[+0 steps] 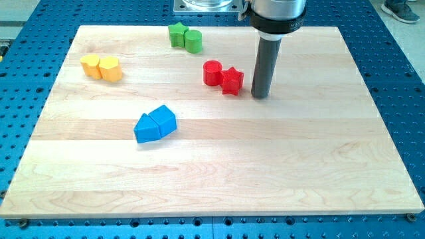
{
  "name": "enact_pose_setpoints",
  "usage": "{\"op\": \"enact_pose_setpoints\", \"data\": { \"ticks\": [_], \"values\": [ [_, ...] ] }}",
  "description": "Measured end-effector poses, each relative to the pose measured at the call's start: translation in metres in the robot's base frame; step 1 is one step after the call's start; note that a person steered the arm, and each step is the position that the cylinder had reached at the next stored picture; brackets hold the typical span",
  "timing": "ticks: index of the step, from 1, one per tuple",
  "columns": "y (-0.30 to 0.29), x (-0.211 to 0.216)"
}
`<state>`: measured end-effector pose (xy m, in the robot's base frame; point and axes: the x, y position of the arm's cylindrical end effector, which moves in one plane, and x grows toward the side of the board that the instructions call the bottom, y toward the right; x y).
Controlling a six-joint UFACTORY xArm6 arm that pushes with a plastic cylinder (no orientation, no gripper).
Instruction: Place your arm to the top right of the green circle
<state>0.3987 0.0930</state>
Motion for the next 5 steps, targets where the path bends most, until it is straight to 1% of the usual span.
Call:
{"op": "enact_pose_setpoints", "data": {
  "ticks": [3, 4, 5],
  "values": [
    [-0.001, 0.011],
    [-0.001, 0.025],
    [-0.033, 0.061]
  ]
}}
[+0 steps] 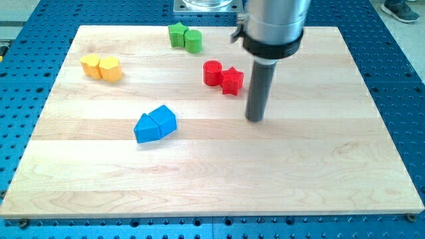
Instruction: Place your arm to the top right of the green circle
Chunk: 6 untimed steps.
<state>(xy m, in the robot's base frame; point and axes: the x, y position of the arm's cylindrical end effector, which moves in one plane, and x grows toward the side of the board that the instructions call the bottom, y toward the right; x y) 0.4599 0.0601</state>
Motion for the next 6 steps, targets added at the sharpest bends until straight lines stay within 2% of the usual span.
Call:
{"op": "enact_pose_setpoints", "data": {
  "ticks": [1, 2, 4, 6],
  "values": [
    [0.061, -0.038],
    [0.095, -0.122],
    [0.094, -0.253],
    [0.035, -0.268]
  ]
}}
